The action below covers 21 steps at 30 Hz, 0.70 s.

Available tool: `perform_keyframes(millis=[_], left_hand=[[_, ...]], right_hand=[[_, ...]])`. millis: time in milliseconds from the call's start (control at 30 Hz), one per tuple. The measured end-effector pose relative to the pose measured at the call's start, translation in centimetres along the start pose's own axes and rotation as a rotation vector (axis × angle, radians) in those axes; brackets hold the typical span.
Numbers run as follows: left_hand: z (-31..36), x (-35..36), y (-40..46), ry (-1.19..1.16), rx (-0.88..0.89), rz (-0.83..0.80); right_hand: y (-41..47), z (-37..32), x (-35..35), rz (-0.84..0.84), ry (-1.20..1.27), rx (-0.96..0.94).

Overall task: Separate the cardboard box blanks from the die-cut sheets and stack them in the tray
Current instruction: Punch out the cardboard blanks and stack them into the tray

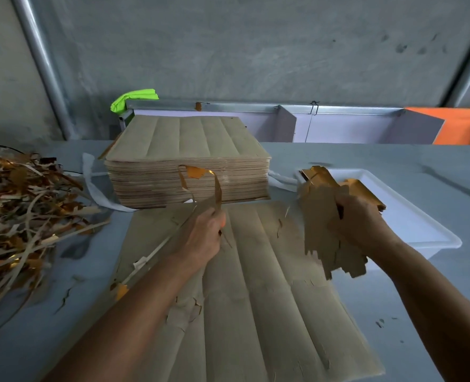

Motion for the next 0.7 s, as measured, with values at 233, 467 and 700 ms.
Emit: perform_keyframes(millis=[233,467,700], left_hand=[[0.7,-0.4,-0.1,-0.08,-0.022,0.09],[2.8,1.2,-0.4,-0.131,0.002,0.026],[5.2,2.4,-1.7,-0.196,0.021,0.025]], right_hand=[[1.0,-2.4,2.6,-0.086,-0.022,-0.001],[1.1,-3.9,7.3,-0.023,-0.009,0.045],[2.2,-4.1,11.2,-0.01,0.381,0.28]])
Point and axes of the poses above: each hand's wrist, its own y-axis towards the middle knuckle, its own x-axis out of the palm, z = x × y, the point moved 3 cm from there along y, towards the middle knuckle, and after that the axes turned 13 degrees about y, right-handed, at the moved point
